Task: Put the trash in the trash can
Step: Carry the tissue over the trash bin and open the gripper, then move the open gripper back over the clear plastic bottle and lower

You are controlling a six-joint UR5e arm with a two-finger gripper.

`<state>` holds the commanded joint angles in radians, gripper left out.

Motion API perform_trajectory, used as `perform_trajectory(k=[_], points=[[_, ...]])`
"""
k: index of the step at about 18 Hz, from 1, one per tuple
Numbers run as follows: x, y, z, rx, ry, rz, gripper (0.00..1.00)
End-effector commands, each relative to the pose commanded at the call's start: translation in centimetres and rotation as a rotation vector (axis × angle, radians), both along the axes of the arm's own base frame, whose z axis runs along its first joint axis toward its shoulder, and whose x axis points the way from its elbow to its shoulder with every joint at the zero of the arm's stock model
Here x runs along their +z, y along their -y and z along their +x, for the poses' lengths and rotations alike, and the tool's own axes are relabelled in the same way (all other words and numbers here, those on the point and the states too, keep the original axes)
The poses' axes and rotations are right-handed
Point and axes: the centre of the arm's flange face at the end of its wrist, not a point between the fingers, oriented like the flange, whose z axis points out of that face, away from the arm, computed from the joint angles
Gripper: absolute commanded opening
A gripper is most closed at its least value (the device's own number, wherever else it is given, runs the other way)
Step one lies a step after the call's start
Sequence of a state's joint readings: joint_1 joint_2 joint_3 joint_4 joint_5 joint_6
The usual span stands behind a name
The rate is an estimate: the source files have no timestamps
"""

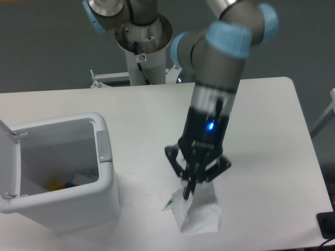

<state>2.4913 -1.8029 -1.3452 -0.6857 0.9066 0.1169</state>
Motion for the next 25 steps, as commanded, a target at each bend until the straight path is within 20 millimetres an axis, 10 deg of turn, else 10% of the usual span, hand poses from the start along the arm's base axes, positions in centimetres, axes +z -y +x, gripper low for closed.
perform_trajectory(k=[3,9,14,20,25], points=[[1.6,-0.9,6.2,-0.052,0.030,0.013,0.00],[-2.4,-3.9,17.7,-0.239,0.074,-0.048,0.06],[-3.4,-3.4,20.2,-0.295,0.045,-0.064,0.68],[-2.0,-3.5,18.8,-0.222,-0.019,-0.083,0.96],[-3.5,-0.9,8.3,-0.045,-0.001,-0.108,0.99]])
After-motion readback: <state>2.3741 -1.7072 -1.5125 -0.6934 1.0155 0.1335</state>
